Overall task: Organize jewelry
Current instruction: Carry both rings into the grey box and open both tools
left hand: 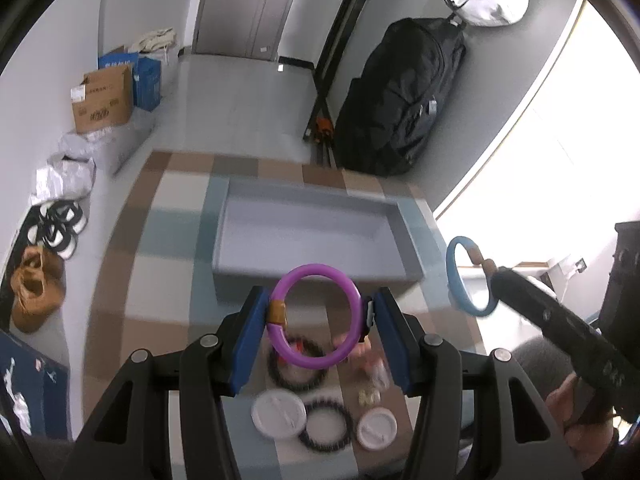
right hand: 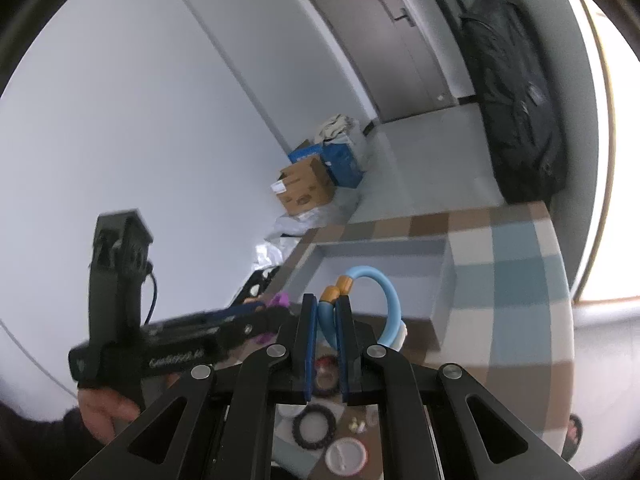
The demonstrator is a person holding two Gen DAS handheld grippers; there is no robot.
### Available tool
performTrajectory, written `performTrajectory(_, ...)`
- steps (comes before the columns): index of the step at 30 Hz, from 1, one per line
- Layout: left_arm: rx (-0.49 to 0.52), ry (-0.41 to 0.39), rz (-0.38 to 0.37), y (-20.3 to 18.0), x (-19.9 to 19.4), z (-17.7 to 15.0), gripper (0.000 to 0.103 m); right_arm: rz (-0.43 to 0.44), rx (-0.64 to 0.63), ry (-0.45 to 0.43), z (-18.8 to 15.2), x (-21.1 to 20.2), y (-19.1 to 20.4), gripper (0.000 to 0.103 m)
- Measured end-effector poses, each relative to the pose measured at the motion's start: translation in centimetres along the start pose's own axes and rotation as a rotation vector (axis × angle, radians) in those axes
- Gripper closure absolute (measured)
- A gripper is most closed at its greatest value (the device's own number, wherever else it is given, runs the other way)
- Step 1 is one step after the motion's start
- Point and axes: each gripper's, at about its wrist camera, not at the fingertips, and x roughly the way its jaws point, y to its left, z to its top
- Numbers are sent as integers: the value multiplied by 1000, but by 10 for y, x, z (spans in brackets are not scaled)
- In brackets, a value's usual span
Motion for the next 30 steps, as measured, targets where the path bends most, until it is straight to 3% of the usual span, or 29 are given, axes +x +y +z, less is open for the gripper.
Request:
performTrajectory(11, 41, -13, 3, 12, 23, 38, 54, 28, -30, 8, 44, 39, -7, 95)
performTrajectory(21, 14, 39, -38, 29, 51, 43, 54, 33, 47, 95, 39, 85, -40, 95)
performTrajectory(30, 4, 84, -116, 31, 67, 44, 54, 47, 96, 123, 36, 100, -57, 94)
